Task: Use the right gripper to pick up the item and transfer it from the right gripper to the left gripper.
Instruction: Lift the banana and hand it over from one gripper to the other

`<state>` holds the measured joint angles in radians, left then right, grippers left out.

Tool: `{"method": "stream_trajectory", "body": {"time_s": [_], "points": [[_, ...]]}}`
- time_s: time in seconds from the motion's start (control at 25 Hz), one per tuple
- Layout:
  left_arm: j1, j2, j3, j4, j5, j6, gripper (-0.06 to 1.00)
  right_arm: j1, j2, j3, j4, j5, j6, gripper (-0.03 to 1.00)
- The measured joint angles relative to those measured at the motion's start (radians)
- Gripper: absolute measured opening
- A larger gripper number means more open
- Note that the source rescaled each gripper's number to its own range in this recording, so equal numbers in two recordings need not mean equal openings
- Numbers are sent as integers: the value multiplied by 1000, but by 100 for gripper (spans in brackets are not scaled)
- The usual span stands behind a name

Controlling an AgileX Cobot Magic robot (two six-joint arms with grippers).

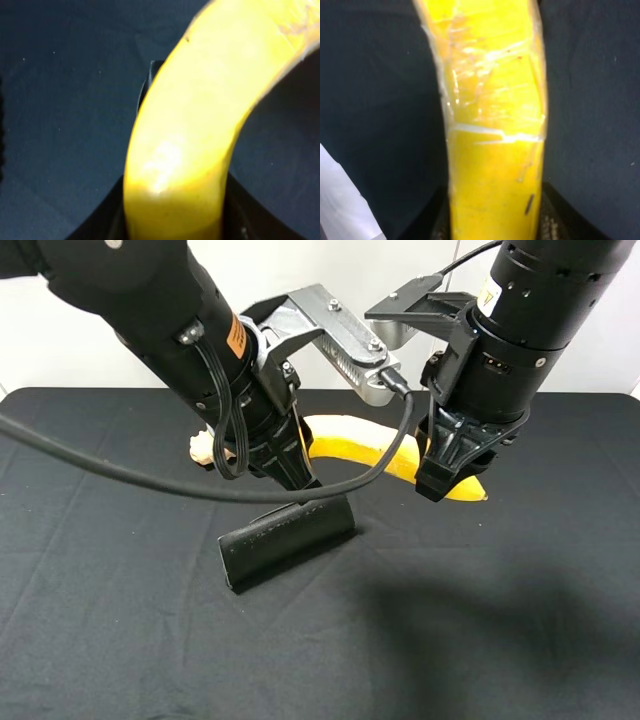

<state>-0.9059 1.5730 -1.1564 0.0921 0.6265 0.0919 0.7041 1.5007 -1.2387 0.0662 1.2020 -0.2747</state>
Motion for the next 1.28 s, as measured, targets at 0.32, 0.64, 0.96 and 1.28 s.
{"method": "stream_trajectory", "body": {"time_s": [0.32,0.64,0.96,1.28], "points": [[0,0,0,-3,0,3,0,0,0,0,13,-19,30,90],[0,0,0,-3,-1,3,0,0,0,-26,12,6,80,100],[0,0,0,-8,-5,3,0,0,-35,-64,-14,10,158,100],[-4,-4,-9,-15,-10,4,0,0,-138,-65,-16,14,181,100]]}}
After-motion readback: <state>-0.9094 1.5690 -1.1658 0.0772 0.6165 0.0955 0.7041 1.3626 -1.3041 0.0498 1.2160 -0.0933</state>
